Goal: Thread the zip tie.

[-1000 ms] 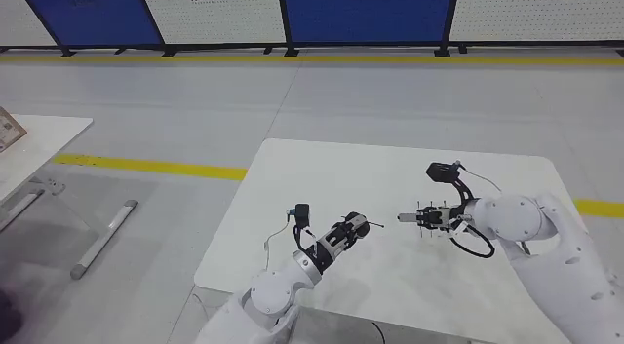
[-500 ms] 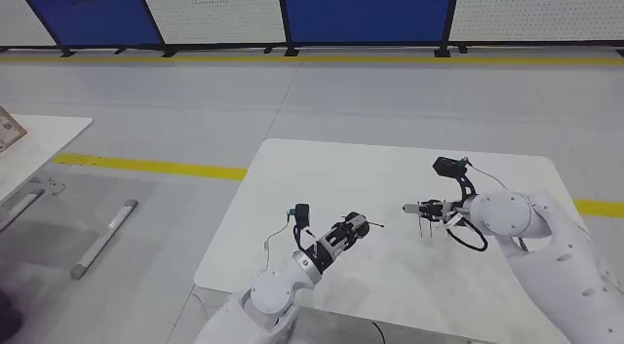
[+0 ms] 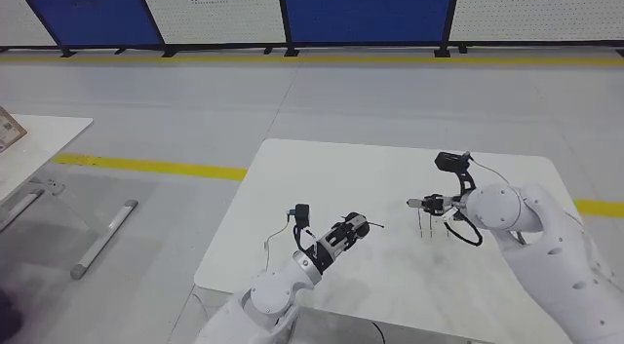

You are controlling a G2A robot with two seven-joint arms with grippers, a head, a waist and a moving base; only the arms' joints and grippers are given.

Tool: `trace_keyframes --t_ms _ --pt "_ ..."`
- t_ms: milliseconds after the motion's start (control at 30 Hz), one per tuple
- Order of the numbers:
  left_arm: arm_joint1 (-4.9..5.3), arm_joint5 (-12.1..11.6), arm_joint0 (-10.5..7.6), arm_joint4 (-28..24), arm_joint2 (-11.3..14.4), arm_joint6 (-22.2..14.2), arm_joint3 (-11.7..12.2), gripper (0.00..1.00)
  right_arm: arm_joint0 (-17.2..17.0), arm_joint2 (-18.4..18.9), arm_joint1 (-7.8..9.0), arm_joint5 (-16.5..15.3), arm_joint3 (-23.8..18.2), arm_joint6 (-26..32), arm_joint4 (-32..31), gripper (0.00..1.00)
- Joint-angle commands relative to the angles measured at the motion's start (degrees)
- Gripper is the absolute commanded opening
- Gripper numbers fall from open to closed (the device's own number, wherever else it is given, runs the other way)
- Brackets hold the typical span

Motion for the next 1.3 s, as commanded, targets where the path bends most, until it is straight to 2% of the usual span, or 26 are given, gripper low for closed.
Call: trace_keyframes --t_ms 0,67,200,333,467,867,967,1133,1200,1233,1267 --pt "0.0 0.0 0.0 0.0 0.0 0.0 0.0 0.0 0.3 -0.1 0.09 -0.4 -0.9 0.7 -1.9 1.0" --pt "0.0 0.0 0.0 0.0 0.0 0.0 0.0 0.0 0.9 -0.5 0.11 -0.9 -1.6 2.1 -3.9 1.0" --pt "0.0 0.0 0.0 0.0 0.0 0.0 0.0 0.0 3.8 -3.1 -0.38 -5.2 -0.3 7.9 -6.1 1.0" --pt "0.0 0.0 0.0 0.0 0.0 0.0 0.0 0.0 6.7 -6.0 -1.78 -7.6 4.2 10.6 -4.7 1.0" --pt "0.0 0.0 0.0 0.0 0.0 0.0 0.0 0.0 7.9 -7.8 -3.27 -8.9 9.0 9.4 -1.1 1.0" --pt "0.0 0.0 0.0 0.0 0.0 0.0 0.0 0.0 7.4 -7.7 -3.34 -9.1 9.6 8.5 -0.8 1.0" --pt "0.0 0.0 0.0 0.0 0.0 0.0 0.0 0.0 7.2 -6.4 -3.28 -7.6 10.5 6.8 -0.3 1.0" --pt "0.0 0.0 0.0 0.0 0.0 0.0 0.0 0.0 6.3 -4.4 -2.84 -6.7 10.0 5.9 -0.4 1.0" --pt "0.0 0.0 0.0 0.0 0.0 0.0 0.0 0.0 6.0 -3.9 -2.68 -6.5 9.7 6.4 -0.7 0.51" --pt "0.0 0.0 0.0 0.0 0.0 0.0 0.0 0.0 5.9 -3.9 -2.65 -6.3 9.8 6.7 -0.9 0.56" --pt "0.0 0.0 0.0 0.0 0.0 0.0 0.0 0.0 6.0 -3.9 -2.68 -6.1 9.8 7.0 -1.1 0.49"
